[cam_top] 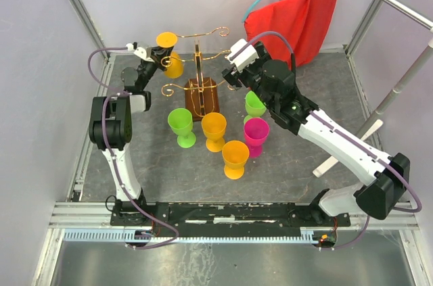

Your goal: Place the wine glass upside down on the wine glass rack

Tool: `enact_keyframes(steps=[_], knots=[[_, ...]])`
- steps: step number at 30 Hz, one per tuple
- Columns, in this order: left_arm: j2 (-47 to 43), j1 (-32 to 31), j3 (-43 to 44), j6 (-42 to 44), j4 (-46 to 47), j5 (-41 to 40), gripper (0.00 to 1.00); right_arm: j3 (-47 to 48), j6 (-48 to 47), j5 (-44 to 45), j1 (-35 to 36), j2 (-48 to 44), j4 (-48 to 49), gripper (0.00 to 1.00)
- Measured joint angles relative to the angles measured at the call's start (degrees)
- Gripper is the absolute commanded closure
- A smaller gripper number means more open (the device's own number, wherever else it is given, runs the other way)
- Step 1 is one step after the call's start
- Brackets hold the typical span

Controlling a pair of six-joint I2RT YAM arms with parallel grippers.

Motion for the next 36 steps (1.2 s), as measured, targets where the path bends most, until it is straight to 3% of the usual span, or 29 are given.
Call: enact_keyframes(steps=[17, 29, 36], knots=[[7.1, -1.3, 8.2, -0.3, 0.5, 0.7, 0.97, 0.5, -1.1, 2.3, -0.2, 1.6, 0.0, 0.11], [6.9, -1.5, 6.6, -0.6, 0.1, 0.7, 0.97, 0.5, -1.2, 2.4, -0.4, 1.6, 0.0, 0.11], [2.4, -1.5, 1.9, 0.7, -2.8, 0.8, 0.97, 0.8, -0.3, 1.3, -0.4, 1.8, -0.4, 0.1]])
